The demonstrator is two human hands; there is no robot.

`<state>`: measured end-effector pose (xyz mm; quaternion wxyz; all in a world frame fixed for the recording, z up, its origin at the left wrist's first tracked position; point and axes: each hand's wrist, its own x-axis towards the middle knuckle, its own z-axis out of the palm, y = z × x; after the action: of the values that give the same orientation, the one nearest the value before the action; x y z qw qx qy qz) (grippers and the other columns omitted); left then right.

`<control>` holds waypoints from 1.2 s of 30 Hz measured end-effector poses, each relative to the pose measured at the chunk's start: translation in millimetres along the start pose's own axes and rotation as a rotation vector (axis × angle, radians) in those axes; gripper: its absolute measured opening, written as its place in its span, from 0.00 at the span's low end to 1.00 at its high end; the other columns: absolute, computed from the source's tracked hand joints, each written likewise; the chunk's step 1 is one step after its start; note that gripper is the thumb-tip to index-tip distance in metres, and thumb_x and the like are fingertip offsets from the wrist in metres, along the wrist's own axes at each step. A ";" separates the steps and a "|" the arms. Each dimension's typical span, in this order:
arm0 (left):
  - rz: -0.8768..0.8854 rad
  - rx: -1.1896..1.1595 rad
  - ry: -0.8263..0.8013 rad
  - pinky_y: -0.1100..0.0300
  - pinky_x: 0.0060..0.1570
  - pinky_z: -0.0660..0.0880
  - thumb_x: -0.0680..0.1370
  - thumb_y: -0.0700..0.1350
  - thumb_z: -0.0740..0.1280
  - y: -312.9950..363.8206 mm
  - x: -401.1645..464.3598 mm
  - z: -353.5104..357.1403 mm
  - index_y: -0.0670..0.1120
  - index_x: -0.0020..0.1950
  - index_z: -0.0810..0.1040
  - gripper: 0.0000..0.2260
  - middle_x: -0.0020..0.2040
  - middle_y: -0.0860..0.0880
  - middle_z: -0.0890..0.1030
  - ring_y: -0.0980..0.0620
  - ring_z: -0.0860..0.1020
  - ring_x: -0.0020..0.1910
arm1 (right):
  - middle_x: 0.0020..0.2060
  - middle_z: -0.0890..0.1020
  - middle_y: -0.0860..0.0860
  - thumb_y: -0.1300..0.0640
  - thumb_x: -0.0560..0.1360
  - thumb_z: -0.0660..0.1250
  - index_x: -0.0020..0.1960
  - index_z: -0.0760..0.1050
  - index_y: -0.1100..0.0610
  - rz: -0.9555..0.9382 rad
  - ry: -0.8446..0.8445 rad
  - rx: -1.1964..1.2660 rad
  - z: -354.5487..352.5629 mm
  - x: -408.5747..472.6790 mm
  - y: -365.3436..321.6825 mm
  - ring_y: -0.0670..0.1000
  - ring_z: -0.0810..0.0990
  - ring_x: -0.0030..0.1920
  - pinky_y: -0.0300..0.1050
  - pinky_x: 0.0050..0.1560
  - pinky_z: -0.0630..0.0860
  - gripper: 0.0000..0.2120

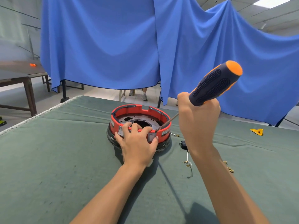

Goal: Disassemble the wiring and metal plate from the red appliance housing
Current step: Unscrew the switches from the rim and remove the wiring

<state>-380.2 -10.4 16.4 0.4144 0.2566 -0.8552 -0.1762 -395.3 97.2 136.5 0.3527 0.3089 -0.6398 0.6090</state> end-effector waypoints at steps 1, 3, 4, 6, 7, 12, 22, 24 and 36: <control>-0.003 0.004 -0.005 0.37 0.65 0.54 0.72 0.58 0.67 0.2 0.2 -1.0 0.57 0.55 0.80 0.14 0.52 0.51 0.75 0.47 0.63 0.65 | 0.19 0.60 0.47 0.59 0.65 0.62 0.27 0.52 0.50 0.007 -0.010 -0.010 2.8 1.1 -1.8 0.47 0.57 0.24 0.38 0.26 0.55 0.19; -0.003 0.006 -0.020 0.37 0.65 0.54 0.72 0.59 0.67 0.0 0.3 -2.7 0.58 0.56 0.79 0.14 0.52 0.52 0.75 0.47 0.63 0.65 | 0.19 0.61 0.47 0.58 0.66 0.62 0.27 0.52 0.50 0.018 -0.036 -0.063 9.5 7.5 -6.0 0.48 0.57 0.24 0.38 0.25 0.56 0.19; 0.002 0.003 -0.022 0.37 0.65 0.54 0.72 0.59 0.67 -0.7 0.1 -3.3 0.58 0.56 0.79 0.14 0.52 0.52 0.75 0.47 0.63 0.65 | 0.19 0.60 0.48 0.58 0.67 0.62 0.28 0.52 0.50 0.024 -0.053 -0.093 13.2 12.5 -8.0 0.49 0.57 0.25 0.40 0.26 0.56 0.19; 0.014 0.008 -0.034 0.36 0.65 0.54 0.72 0.60 0.66 -2.3 -1.0 -4.8 0.59 0.58 0.78 0.16 0.53 0.52 0.75 0.47 0.63 0.65 | 0.20 0.58 0.48 0.60 0.68 0.63 0.28 0.52 0.52 0.039 -0.084 -0.148 20.3 22.6 -10.7 0.50 0.57 0.26 0.44 0.27 0.56 0.20; 0.019 0.017 -0.045 0.36 0.65 0.54 0.72 0.61 0.65 -3.1 -1.4 -5.3 0.60 0.59 0.77 0.17 0.54 0.53 0.74 0.48 0.62 0.65 | 0.20 0.58 0.48 0.60 0.68 0.63 0.28 0.52 0.53 0.041 -0.097 -0.173 23.8 27.1 -11.3 0.51 0.57 0.26 0.45 0.27 0.57 0.20; 0.026 0.032 -0.075 0.36 0.66 0.54 0.71 0.62 0.64 -4.4 -2.5 -6.1 0.57 0.62 0.74 0.21 0.56 0.53 0.73 0.48 0.61 0.67 | 0.23 0.57 0.49 0.60 0.69 0.62 0.28 0.52 0.54 0.052 -0.138 -0.294 44.1 45.0 -11.6 0.52 0.56 0.26 0.42 0.24 0.55 0.20; 0.011 -0.018 -0.074 0.36 0.66 0.55 0.70 0.61 0.65 -5.1 -0.8 -8.4 0.52 0.54 0.77 0.18 0.54 0.54 0.75 0.49 0.65 0.65 | 0.23 0.63 0.49 0.56 0.70 0.61 0.27 0.58 0.55 0.273 -0.189 -0.406 79.6 77.6 16.0 0.51 0.61 0.25 0.42 0.28 0.57 0.17; 0.013 -0.035 -0.088 0.37 0.66 0.55 0.71 0.61 0.61 -6.0 -0.1 -10.0 0.53 0.54 0.77 0.18 0.54 0.54 0.75 0.49 0.65 0.65 | 0.23 0.64 0.48 0.55 0.70 0.61 0.27 0.59 0.55 0.306 -0.181 -0.383 83.6 81.2 22.6 0.51 0.62 0.25 0.42 0.28 0.58 0.16; 0.004 -0.141 -0.008 0.42 0.60 0.62 0.77 0.51 0.44 -10.5 4.3 -15.4 0.51 0.52 0.78 0.23 0.51 0.55 0.78 0.51 0.72 0.57 | 0.21 0.64 0.46 0.57 0.69 0.63 0.26 0.59 0.54 0.226 -0.166 -0.347 79.2 75.9 17.2 0.49 0.62 0.24 0.40 0.27 0.58 0.17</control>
<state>-367.0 -22.7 22.9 0.4282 0.2242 -0.8429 -0.2364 -458.0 22.0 188.9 0.2761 0.2189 -0.7923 0.4981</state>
